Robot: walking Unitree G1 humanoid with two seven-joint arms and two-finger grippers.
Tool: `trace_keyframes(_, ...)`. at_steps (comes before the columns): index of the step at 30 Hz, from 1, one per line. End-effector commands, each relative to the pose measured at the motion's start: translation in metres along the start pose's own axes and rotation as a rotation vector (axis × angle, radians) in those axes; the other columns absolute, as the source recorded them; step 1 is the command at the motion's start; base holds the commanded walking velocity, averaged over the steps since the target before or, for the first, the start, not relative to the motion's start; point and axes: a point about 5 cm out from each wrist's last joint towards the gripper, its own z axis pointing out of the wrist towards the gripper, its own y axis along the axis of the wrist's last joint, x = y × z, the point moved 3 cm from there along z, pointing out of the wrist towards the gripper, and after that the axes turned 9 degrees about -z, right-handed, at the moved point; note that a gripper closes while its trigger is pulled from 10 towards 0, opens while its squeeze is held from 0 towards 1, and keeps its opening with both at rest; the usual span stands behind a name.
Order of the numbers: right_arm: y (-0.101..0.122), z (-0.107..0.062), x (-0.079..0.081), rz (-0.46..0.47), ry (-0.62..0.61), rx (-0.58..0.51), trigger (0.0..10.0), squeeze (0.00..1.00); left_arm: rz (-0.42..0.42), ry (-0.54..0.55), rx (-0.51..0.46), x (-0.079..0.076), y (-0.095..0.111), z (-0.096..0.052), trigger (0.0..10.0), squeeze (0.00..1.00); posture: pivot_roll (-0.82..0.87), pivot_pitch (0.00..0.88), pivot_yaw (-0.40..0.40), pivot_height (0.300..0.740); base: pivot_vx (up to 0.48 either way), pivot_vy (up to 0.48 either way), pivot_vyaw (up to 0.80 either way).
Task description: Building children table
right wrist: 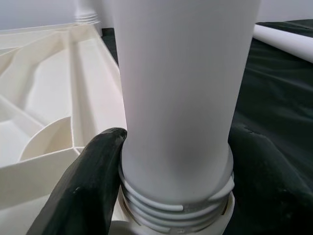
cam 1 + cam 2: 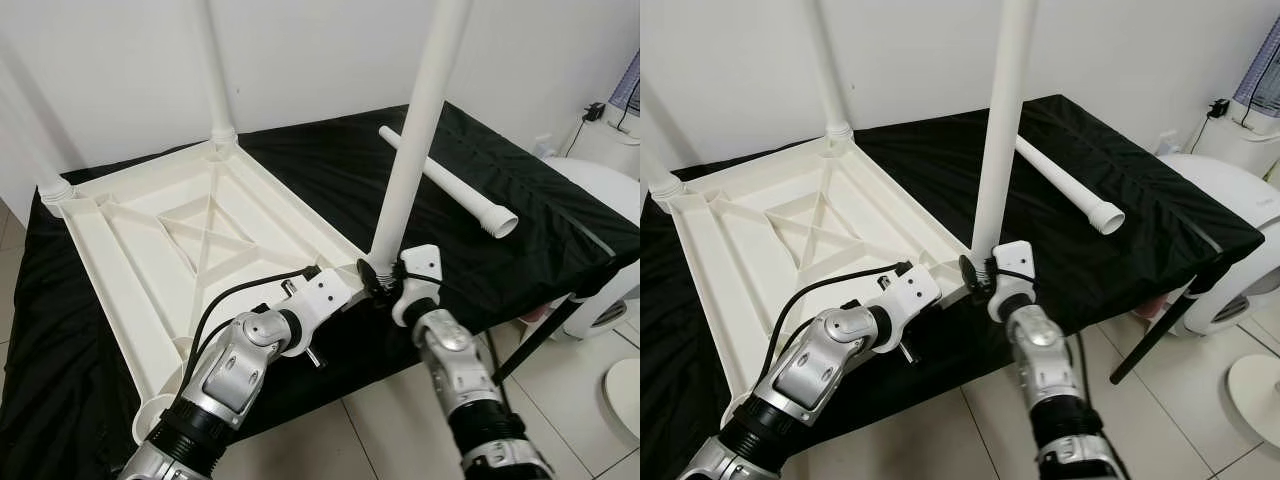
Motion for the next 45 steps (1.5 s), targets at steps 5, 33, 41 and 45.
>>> trace_keyframes(5,0.015,0.002,0.011,0.048,-0.148,-0.036,10.0,0.00,0.026,-0.049,-0.027,-0.012,0.007,0.003,10.0,0.00,-0.12,0.024,0.042,0.740,0.000,0.000,0.00)
trace_keyframes(33,0.019,-0.004,0.010,0.027,-0.223,-0.032,10.0,1.00,0.022,-0.041,-0.031,-0.011,0.008,0.004,10.0,0.00,-0.12,0.038,0.046,0.740,0.000,0.000,0.00)
trace_keyframes(41,0.011,-0.010,0.008,0.036,-0.087,-0.043,10.0,0.00,0.023,-0.040,-0.030,-0.010,0.009,0.004,10.0,0.00,-0.13,0.043,0.048,0.740,0.000,0.000,0.00)
trace_keyframes(45,0.006,-0.015,-0.005,0.041,0.041,-0.049,10.0,0.00,0.021,-0.042,-0.030,-0.010,0.008,0.004,10.0,0.00,-0.13,0.049,0.048,0.740,0.000,0.000,0.00)
